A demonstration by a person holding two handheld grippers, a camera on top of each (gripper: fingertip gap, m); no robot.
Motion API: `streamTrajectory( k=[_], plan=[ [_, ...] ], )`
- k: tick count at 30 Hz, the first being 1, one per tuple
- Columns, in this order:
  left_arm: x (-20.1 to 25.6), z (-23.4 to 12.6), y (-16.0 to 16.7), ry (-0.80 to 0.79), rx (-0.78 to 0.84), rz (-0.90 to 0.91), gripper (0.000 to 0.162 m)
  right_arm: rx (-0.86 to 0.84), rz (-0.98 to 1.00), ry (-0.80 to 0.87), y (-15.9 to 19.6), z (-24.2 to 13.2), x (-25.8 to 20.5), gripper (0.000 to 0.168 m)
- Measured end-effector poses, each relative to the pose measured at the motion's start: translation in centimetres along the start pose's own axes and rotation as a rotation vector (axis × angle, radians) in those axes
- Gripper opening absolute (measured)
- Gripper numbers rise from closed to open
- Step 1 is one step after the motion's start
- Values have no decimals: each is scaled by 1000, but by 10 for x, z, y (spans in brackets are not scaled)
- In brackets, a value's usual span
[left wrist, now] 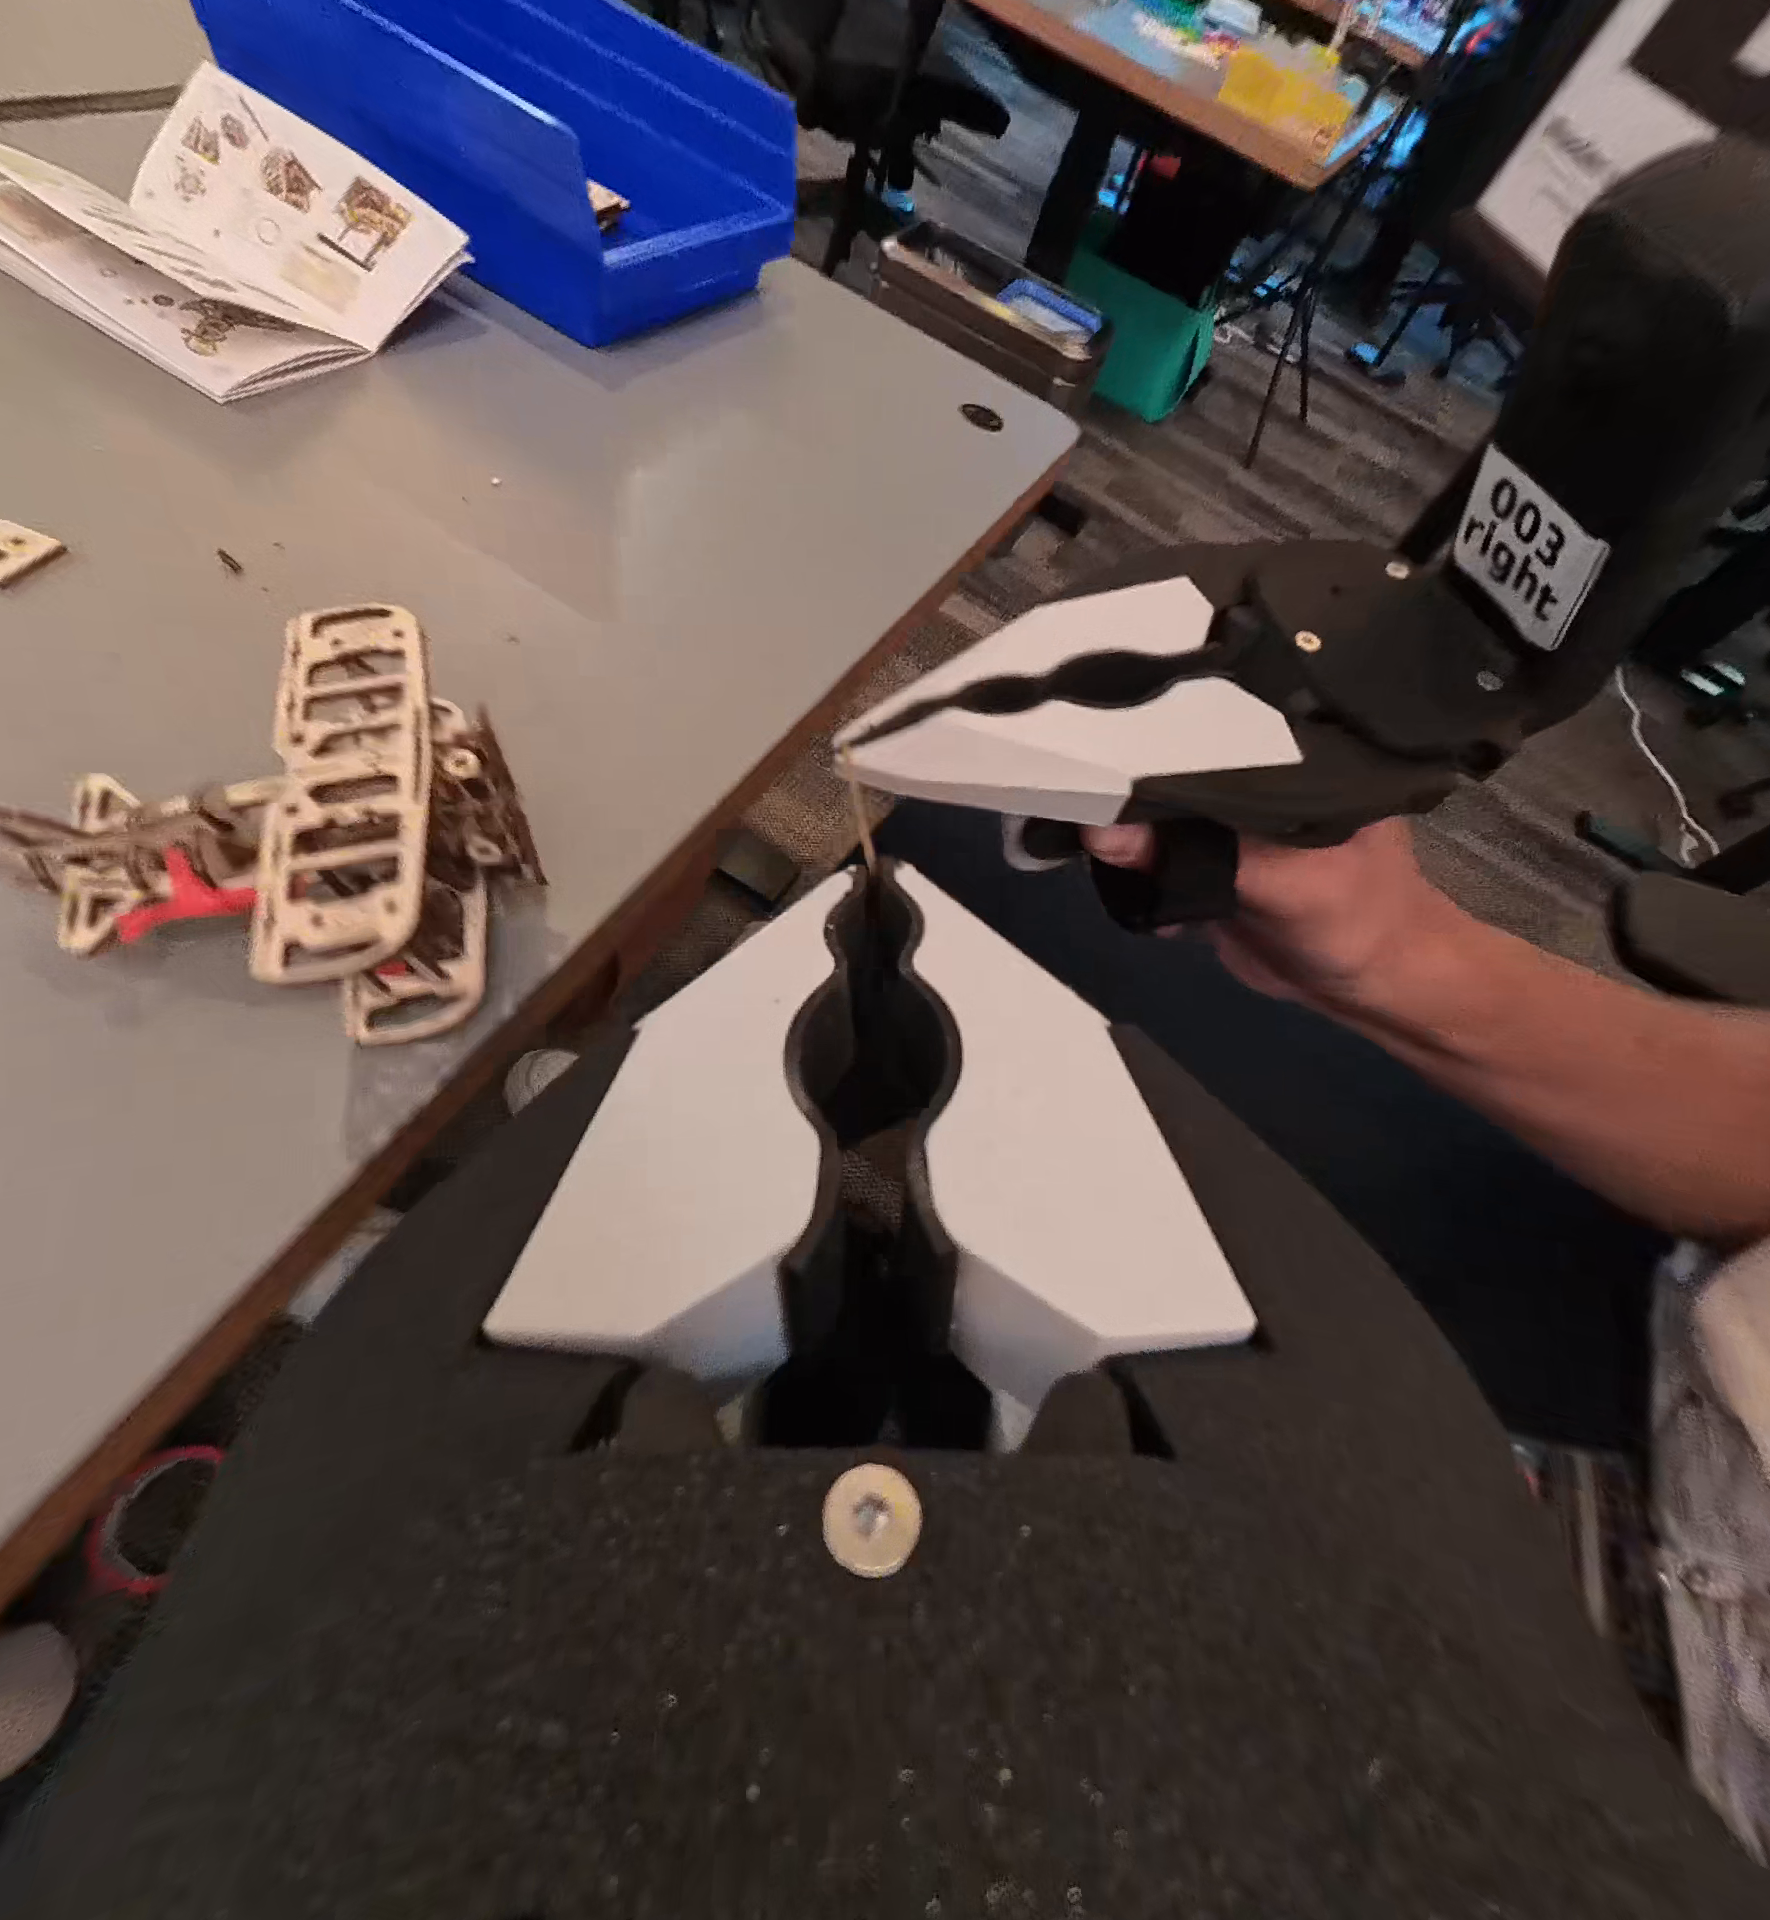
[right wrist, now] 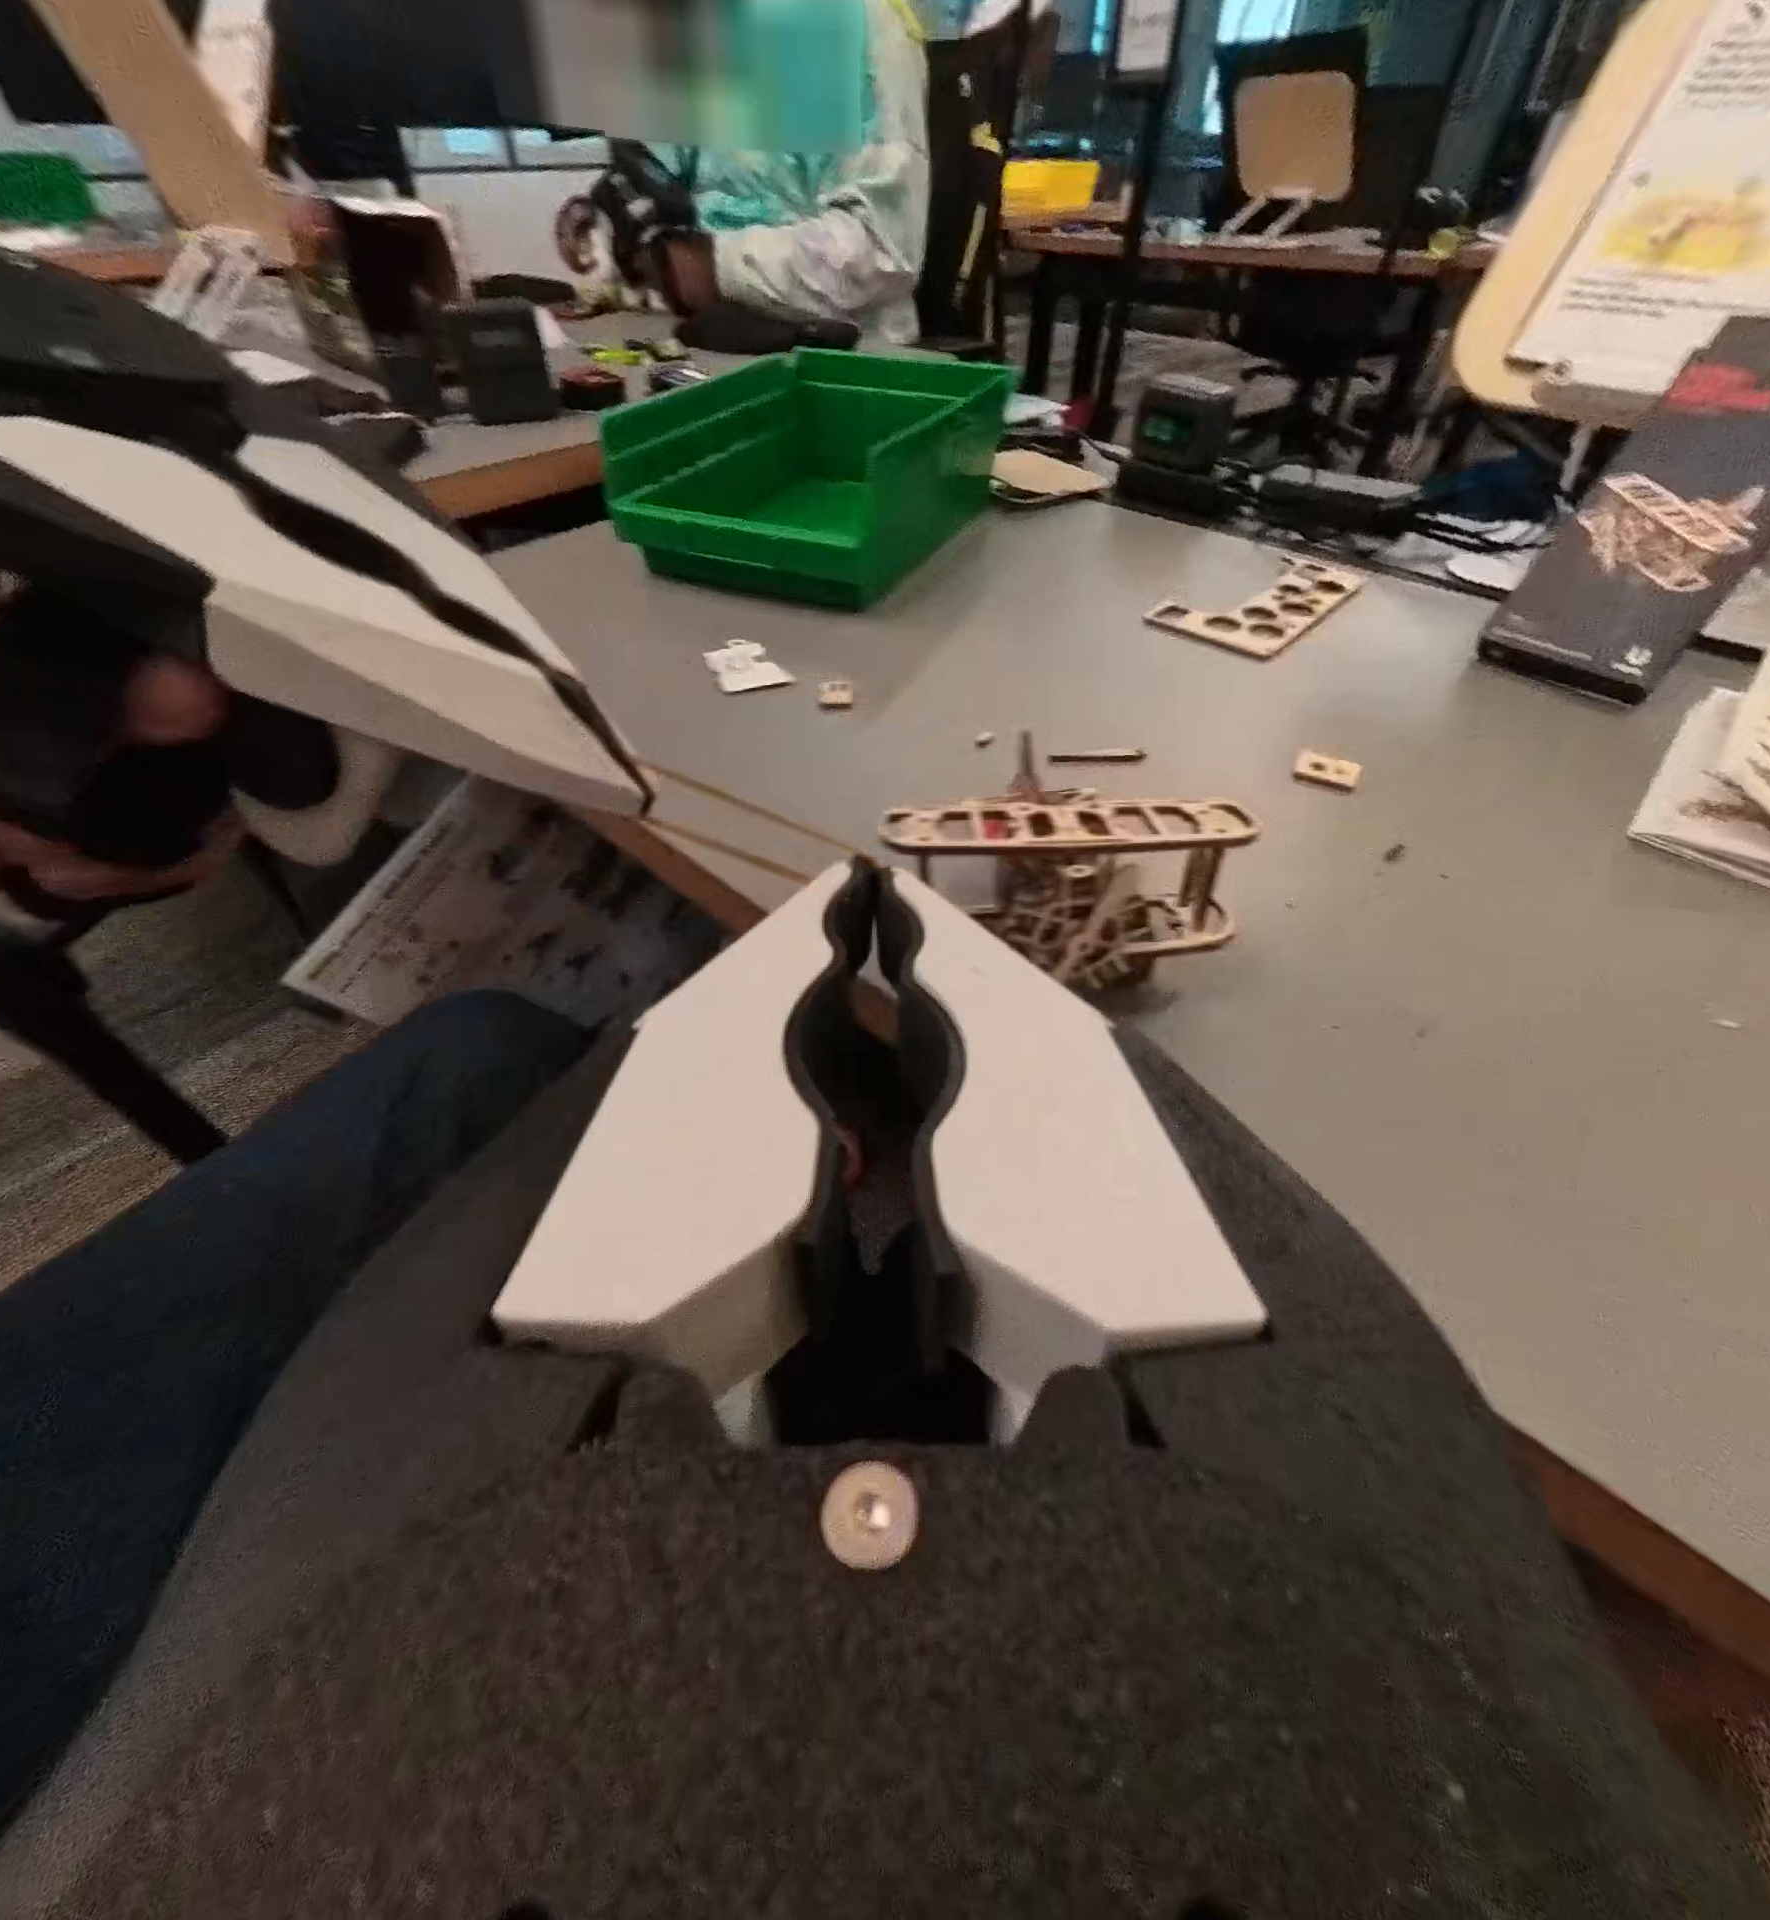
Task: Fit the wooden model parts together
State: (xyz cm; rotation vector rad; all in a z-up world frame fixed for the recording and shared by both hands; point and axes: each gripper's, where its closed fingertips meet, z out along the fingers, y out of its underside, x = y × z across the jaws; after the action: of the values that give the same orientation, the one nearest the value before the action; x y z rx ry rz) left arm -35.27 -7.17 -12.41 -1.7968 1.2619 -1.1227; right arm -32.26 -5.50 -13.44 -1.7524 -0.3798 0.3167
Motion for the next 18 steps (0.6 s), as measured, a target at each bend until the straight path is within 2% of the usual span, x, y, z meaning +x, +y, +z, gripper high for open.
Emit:
streamTrajectory(
  k=[3, 5, 8, 11, 14, 16, 18],
  plan=[
    [-38, 35, -17, 59, -2, -63, 0, -55, 106, 54, 7, 40, 66, 0],
    [-67, 47, -27, 43, 3, -71, 0, -93, 96, 89, 10, 63, 105, 0],
    [-99, 54, -36, 16, 17, -111, 0, -160, 48, 133, 15, 86, 144, 0],
    [-108, 61, -35, 14, 25, -155, 0, -219, 29, 176, 25, 100, 169, 0],
    [-114, 64, -32, -13, 36, -190, 0, -258, 46, 136, 31, 117, 174, 0],
    [-121, 73, -35, -39, 49, -214, 0, -220, 95, -44, 11, 127, 130, 0],
    [-127, 76, -43, -63, 31, -179, 0, -215, -1, -50, -3, 124, 109, 0]
  ],
)
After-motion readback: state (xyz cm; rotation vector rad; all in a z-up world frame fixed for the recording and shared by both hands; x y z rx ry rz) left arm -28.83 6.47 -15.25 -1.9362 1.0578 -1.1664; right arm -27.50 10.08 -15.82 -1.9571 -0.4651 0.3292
